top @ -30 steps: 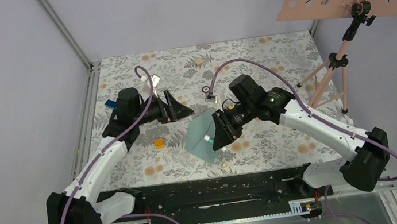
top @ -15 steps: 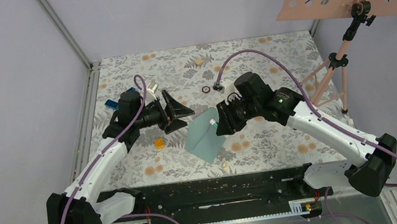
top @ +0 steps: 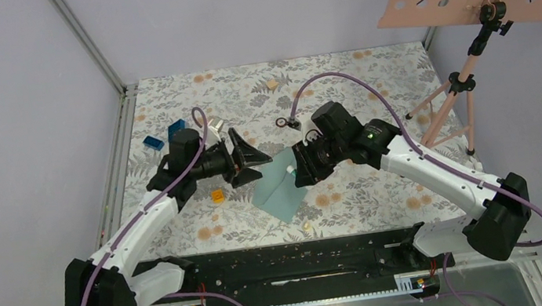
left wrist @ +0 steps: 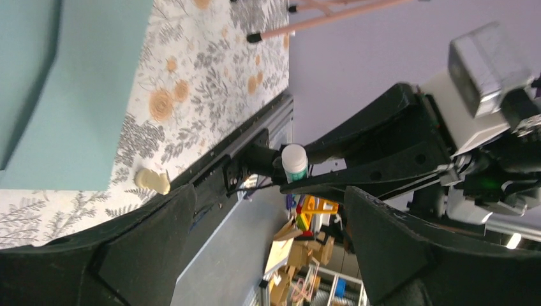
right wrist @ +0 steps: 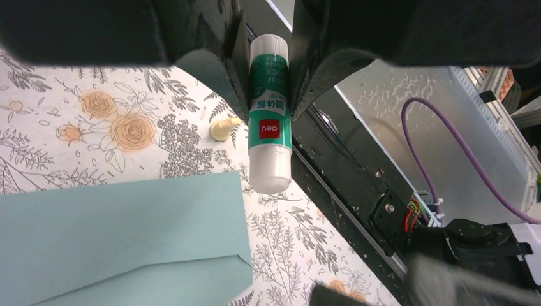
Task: Place the letter into the envelope and seal it
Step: Adjust the solid glue.
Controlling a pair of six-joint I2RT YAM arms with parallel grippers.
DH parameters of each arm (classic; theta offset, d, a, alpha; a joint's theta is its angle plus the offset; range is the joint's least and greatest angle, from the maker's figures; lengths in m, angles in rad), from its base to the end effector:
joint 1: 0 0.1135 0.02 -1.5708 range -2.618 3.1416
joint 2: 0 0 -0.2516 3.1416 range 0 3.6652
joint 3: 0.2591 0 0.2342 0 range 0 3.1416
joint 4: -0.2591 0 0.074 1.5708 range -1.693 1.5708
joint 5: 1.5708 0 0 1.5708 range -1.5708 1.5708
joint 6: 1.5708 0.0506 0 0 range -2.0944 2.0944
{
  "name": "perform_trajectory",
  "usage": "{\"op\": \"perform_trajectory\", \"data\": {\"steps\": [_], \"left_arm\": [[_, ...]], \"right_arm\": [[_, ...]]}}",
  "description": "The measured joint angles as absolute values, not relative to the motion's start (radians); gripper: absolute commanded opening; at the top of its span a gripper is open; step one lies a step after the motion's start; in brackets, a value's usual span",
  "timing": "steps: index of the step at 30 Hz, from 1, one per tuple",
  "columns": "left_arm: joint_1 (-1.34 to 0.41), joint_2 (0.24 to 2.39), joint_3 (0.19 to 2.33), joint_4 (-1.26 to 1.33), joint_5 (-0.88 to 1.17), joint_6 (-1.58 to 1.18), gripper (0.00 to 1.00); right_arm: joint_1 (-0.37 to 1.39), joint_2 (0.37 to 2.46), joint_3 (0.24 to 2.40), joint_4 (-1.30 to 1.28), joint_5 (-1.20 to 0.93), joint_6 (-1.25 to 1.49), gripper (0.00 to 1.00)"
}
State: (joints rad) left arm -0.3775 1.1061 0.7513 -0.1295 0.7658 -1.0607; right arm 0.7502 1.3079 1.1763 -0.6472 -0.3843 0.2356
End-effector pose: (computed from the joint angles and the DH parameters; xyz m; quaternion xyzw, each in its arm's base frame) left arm 0.2084 -0.1204 0.2646 -0.0840 0.8129 -0.5565 0.1501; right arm 0.1868 0.2000 0.3013 -0.3017 0.8571 0.3344 0.2502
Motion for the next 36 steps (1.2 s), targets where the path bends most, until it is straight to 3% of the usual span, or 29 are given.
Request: {"op": "perform_trajectory", "data": {"steps": [9,15,23,36], "left_arm": [[-0.493,1.184,0.758,-0.053,0.756,-1.118,0.90],[-0.526,1.196,0.771,-0.023,0.713,-1.159,0.81],[-0.589,1.199,0.770,0.034,0.630,-1.234,0.78],[-0.620,1.229,0.770,0.065,0.620,-1.270,0.52]], "right_arm": [[0.754,1.306,1.177,-0.616,-0.412,0.238,0.00],[0.758,1.311,1.185,-0.615,-0.410,0.243,0.00],[0.763,1.318,1.198,-0.615,-0.389,0.264,0.00],[0.772,1.327,1.200,-0.614,-0.382,0.278,0.00]]}}
